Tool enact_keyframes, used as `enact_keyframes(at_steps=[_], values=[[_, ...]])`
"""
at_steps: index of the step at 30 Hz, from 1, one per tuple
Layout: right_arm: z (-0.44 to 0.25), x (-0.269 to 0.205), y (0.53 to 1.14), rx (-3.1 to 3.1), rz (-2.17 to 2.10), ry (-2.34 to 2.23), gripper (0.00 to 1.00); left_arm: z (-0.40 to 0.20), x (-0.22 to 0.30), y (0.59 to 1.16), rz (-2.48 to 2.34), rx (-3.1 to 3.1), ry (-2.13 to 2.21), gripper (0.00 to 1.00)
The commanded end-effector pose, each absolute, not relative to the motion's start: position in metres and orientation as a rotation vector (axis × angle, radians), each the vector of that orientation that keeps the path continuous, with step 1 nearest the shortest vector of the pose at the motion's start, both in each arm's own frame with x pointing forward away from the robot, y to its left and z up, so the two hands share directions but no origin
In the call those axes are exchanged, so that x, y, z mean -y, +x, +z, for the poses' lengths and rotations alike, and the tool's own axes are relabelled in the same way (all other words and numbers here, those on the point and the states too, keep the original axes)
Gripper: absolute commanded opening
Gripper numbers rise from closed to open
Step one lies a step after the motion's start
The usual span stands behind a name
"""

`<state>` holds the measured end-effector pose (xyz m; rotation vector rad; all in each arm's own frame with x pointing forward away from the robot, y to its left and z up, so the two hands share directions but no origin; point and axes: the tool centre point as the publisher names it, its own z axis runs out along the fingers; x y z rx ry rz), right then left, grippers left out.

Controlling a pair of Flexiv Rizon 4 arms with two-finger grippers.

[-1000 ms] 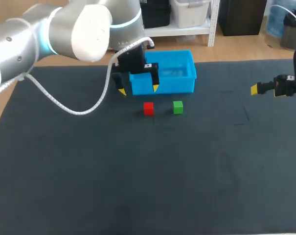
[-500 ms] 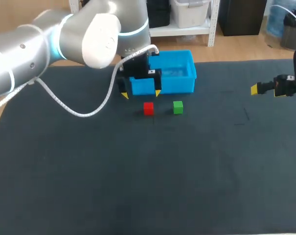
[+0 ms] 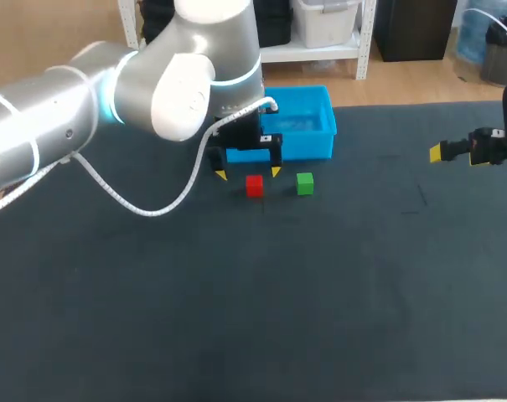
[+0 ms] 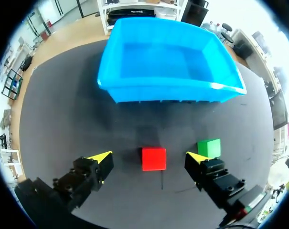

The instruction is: Use the left arm to pick the red cube and place it into the blue plastic box first, then use the right arm to grasp the green cube and put it into the same blue plastic box after the first action is fully finished.

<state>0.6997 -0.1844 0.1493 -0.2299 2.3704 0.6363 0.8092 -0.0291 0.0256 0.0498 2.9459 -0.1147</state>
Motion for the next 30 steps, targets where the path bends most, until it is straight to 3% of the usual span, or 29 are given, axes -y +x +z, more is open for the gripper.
enact_keyframes(at_steps=[1, 19, 20, 22, 30], values=[[0.150, 0.185, 0.700, -2.372, 0.636, -0.231, 1.00, 0.016, 0.030, 0.813, -0.122, -2.947, 0.045, 1.00], [0.150, 0.185, 0.700, -2.372, 0.636, -0.231, 1.00, -0.005, 0.030, 0.813, -0.106, -2.978, 0.059, 1.00], [0.150, 0.185, 0.700, -2.372, 0.636, -0.231, 1.00, -0.005, 0.030, 0.813, -0.098, -2.972, 0.058, 0.80], [0.150, 0.185, 0.700, -2.372, 0.636, -0.231, 1.00, -0.005, 0.030, 0.813, -0.095, -2.971, 0.056, 0.00], [0.150, 0.185, 0.700, -2.372, 0.636, -0.231, 1.00, -0.007, 0.030, 0.813, -0.093, -2.970, 0.050, 0.00]])
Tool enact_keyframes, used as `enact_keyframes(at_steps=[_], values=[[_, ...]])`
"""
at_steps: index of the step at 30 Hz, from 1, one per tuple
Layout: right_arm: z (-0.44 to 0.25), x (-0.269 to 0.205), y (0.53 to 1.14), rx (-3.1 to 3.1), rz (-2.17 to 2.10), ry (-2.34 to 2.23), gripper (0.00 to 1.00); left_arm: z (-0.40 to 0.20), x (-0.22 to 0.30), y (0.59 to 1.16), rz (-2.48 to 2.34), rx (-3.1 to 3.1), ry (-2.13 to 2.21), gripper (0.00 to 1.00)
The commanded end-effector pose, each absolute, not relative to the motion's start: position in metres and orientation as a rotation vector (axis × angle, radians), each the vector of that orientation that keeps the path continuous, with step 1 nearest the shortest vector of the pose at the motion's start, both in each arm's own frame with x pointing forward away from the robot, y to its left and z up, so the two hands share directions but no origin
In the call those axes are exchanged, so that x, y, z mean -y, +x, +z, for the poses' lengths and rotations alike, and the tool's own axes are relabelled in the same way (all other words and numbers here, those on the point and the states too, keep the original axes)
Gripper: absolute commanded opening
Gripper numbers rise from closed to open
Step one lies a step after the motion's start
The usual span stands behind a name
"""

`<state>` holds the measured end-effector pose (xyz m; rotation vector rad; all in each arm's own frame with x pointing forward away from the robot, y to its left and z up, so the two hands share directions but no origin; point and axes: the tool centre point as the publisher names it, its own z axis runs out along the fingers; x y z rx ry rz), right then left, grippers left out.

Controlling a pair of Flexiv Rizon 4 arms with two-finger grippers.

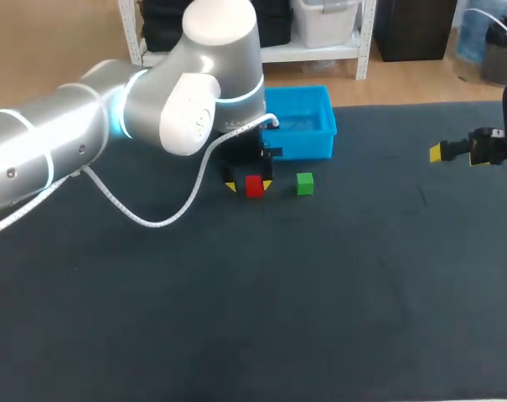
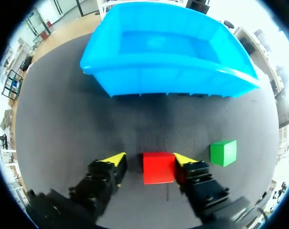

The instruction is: Use the left arm to pick the red cube and place it into the blue plastic box first, then use the right arm to grasp the green cube and put it into the same blue plastic box after the first action is fully finished.

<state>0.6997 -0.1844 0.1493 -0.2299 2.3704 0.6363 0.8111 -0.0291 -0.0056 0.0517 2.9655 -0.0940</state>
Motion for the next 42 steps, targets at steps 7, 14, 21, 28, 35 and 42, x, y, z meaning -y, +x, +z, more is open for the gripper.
enact_keyframes(at_steps=[7, 14, 21, 28, 35, 42], values=[[0.150, 0.185, 0.700, -2.372, 0.636, -0.231, 1.00, -0.007, 0.031, 0.812, -0.096, -2.968, 0.058, 0.00], [0.150, 0.185, 0.700, -2.372, 0.636, -0.231, 1.00, -0.003, 0.032, 0.812, -0.101, -2.957, 0.061, 0.00], [0.150, 0.185, 0.700, -2.372, 0.636, -0.231, 1.00, 0.029, 0.030, 0.812, -0.097, -2.904, 0.088, 0.00], [0.150, 0.185, 0.700, -2.372, 0.636, -0.231, 1.00, 0.081, 0.022, 0.814, -0.155, -2.794, 0.123, 0.00], [0.150, 0.185, 0.700, -2.372, 0.636, -0.231, 1.00, 0.121, 0.015, 0.807, -0.162, -2.719, 0.166, 0.00], [0.150, 0.185, 0.700, -2.372, 0.636, -0.231, 1.00, 0.140, 0.010, 0.798, -0.181, -2.655, 0.216, 0.00]])
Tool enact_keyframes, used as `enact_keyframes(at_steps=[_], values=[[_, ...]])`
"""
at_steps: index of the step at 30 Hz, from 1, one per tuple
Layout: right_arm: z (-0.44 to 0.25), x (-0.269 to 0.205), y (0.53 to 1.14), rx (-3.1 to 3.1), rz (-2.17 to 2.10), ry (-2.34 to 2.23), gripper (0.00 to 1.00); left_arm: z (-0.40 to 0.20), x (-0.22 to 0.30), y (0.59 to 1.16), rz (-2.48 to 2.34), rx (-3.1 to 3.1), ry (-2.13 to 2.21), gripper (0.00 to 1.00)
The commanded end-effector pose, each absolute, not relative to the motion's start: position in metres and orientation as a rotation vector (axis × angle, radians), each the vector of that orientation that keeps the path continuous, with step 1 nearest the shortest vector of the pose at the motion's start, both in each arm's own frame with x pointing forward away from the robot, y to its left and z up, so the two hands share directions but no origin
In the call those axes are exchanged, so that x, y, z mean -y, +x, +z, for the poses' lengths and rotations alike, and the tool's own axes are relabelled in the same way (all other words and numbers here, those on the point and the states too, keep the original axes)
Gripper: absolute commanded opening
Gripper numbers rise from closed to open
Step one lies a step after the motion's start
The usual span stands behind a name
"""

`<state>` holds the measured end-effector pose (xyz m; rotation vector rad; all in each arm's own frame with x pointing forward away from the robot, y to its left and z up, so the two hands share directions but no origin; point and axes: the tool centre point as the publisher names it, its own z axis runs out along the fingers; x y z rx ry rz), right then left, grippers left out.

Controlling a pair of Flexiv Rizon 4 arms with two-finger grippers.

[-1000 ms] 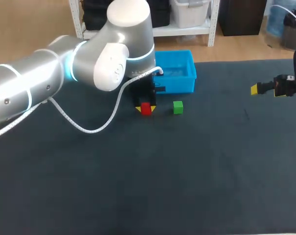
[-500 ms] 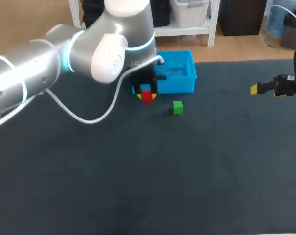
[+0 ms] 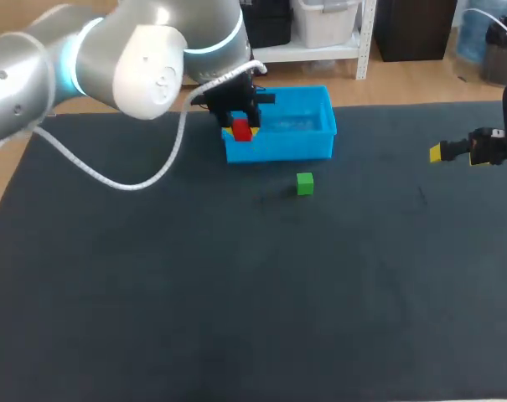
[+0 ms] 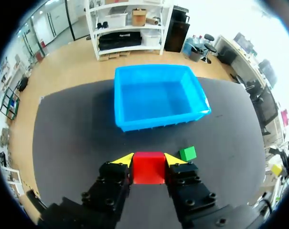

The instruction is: Use the left arm to pick the red cube and place it into the blue plastic box first, then use the right arm to grasp the green cube and put it into the same blue plastic box after the first action is fully finished.

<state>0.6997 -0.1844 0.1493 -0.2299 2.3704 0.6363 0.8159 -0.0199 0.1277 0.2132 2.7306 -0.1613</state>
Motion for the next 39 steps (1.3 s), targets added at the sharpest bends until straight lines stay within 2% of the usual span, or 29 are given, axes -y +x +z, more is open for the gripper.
enact_keyframes(at_steps=[1, 11, 39], values=[[0.150, 0.185, 0.700, -2.372, 0.636, -0.231, 1.00, 0.140, 0.009, 0.797, -0.186, -2.653, 0.217, 0.00], [0.150, 0.185, 0.700, -2.372, 0.636, -0.231, 1.00, 0.136, 0.002, 0.793, -0.203, -2.606, 0.272, 0.00], [0.150, 0.185, 0.700, -2.372, 0.636, -0.231, 1.00, 0.154, 0.011, 0.856, -0.263, -2.416, 0.470, 0.00]])
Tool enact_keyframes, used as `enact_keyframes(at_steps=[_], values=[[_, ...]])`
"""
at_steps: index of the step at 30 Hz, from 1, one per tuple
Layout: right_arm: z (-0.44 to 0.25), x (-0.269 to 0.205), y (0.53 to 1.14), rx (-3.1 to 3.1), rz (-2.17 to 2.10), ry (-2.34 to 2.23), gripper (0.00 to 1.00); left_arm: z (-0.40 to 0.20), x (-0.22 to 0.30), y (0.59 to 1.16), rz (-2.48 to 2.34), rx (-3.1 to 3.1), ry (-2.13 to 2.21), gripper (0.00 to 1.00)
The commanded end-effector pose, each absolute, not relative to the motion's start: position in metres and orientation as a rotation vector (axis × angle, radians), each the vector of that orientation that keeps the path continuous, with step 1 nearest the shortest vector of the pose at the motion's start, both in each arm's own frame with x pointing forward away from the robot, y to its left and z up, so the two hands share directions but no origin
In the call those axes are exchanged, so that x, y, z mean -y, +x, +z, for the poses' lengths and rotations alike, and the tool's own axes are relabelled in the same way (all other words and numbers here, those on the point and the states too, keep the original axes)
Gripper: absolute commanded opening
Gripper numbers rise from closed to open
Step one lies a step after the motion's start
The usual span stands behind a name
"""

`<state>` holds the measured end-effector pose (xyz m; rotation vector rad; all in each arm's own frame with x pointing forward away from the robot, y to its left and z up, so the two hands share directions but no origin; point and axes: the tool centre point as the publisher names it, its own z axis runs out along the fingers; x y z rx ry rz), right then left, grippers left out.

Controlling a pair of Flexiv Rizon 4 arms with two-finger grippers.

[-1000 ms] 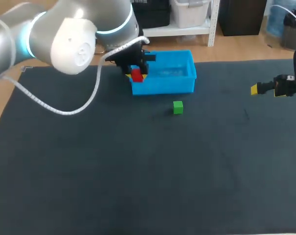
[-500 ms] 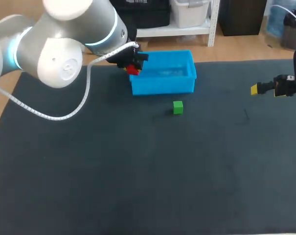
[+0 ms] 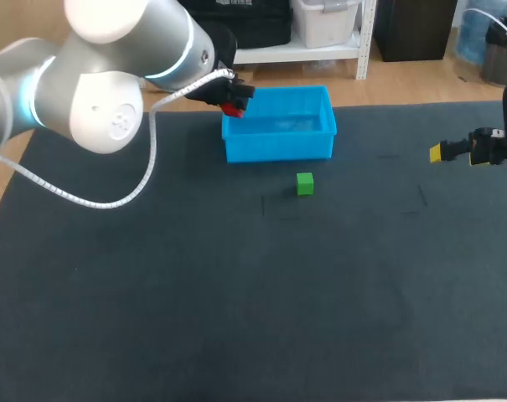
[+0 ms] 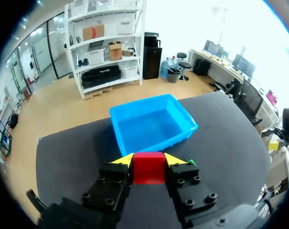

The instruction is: Use the left arm to pick the red cube and place it into the blue plastic box first, then use the right arm to grasp the green cube and put it into the same blue plastic box after the first action is fully finished.

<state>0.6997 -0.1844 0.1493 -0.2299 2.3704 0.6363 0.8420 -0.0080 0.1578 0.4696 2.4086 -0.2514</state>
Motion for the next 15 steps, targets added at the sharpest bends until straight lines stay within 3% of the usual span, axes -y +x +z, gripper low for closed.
enact_keyframes(at_steps=[1, 15], values=[[0.150, 0.185, 0.700, -2.372, 0.636, -0.231, 1.00, 0.153, 0.012, 0.860, -0.264, -2.416, 0.469, 0.00], [0.150, 0.185, 0.700, -2.372, 0.636, -0.231, 1.00, 0.134, 0.024, 0.930, -0.261, -2.412, 0.512, 0.00]])
